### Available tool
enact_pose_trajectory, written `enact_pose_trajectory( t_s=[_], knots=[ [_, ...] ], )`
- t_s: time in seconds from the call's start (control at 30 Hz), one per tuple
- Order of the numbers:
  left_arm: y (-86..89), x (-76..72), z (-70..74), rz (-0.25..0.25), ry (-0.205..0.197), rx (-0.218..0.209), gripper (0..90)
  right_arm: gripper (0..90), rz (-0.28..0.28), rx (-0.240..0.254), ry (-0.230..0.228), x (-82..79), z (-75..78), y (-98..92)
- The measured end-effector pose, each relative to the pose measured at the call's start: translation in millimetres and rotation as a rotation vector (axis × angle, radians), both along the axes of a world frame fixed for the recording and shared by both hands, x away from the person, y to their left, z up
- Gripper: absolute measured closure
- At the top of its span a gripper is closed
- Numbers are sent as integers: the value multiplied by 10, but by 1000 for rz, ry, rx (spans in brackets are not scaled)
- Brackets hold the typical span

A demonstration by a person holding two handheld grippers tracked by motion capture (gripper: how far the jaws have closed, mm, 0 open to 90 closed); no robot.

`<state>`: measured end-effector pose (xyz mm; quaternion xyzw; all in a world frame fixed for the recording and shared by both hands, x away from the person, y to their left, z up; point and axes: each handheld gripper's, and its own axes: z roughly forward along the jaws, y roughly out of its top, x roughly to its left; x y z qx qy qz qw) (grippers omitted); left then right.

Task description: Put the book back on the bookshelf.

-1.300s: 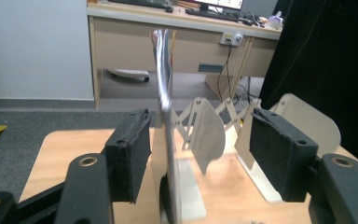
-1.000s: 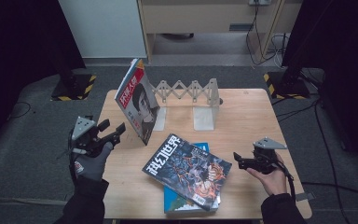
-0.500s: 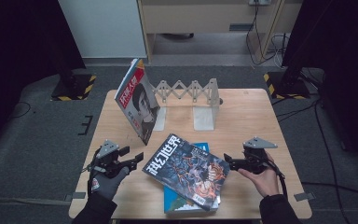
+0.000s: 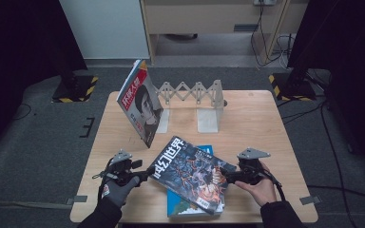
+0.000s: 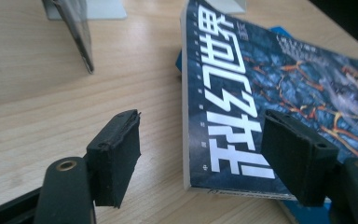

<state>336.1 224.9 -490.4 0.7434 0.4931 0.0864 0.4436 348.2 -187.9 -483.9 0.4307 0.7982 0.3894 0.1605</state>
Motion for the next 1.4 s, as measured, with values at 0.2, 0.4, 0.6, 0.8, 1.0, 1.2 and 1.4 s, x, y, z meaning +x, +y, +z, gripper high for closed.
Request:
enact_pose_trajectory(
  t_s=[0.2, 0.4, 0.6, 0.8, 1.0, 1.2, 1.4],
  knots=[
    [-72, 53, -84, -47, 33, 3, 270, 118, 10, 2, 25, -23, -70, 11],
    [-69, 144, -152, -82, 75, -43, 246, 118, 18, 12, 39, -24, -98, 33],
    [-92, 193, -203, -111, 116, -96, 245, 115, 15, 17, 44, -19, -109, 29],
    [-143, 195, -226, -153, 179, -141, 251, 111, 11, 27, 48, -14, -121, 21],
    [-163, 170, -187, -154, 188, -119, 263, 109, 10, 30, 49, -15, -128, 17],
    [-76, 124, -116, -148, 225, -157, 396, 111, 8, 23, 41, -16, -132, 16],
    [-10, 73, -1, -184, 211, -293, 522, 114, 2, 2, 36, -18, -137, 2]
  ],
)
